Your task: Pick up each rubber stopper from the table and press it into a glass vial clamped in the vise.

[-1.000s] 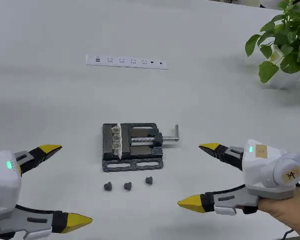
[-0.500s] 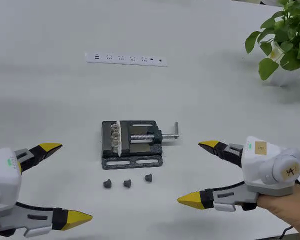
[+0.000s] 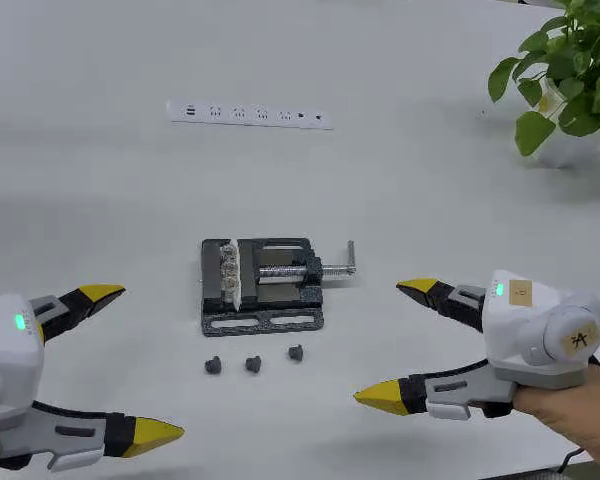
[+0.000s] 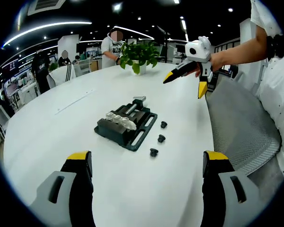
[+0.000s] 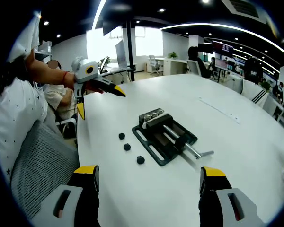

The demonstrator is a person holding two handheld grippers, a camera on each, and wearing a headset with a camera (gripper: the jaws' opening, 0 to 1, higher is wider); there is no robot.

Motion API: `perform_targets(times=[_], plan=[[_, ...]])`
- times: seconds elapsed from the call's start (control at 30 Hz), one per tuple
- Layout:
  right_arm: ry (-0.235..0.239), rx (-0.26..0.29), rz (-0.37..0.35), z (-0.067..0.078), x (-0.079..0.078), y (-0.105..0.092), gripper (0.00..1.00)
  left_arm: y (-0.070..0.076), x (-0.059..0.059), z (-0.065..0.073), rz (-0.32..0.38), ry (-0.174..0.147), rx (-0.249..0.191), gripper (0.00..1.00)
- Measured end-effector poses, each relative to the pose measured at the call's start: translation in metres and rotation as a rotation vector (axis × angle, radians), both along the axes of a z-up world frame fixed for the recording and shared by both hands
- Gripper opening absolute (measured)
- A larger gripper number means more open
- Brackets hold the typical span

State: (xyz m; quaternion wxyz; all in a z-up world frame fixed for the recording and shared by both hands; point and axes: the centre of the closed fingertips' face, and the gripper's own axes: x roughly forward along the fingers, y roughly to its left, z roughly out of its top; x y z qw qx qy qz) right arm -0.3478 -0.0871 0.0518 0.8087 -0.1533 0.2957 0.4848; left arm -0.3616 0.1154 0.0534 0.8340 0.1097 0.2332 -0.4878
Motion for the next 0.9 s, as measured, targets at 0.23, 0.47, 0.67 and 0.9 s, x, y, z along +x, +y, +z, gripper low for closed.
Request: perform_targets(times=[0.23,0.47,0.67,0.9], plan=[[0.001,0.001,-0.002,-0.0005,-0.0014,0.0004,0.86,-0.0009,-0.0005,-0.0011,-0.007,0.002,0.006,0.96],[0.002,0.004,-0.006,0.0000,-0.0020,0.0020,0.85,-0.0017,-0.0013,-0.0028,-0.015,0.005,0.012,0.95],[0.001,0.006,-0.010,0.0009,-0.0033,0.0034,0.85,-0.0034,-0.0020,-0.0050,-0.023,0.013,0.017,0.92],[0.004,0.011,-0.017,-0.0005,-0.0037,0.0015,0.84,-0.0061,-0.0011,-0.0071,-0.042,0.017,0.035,0.85]])
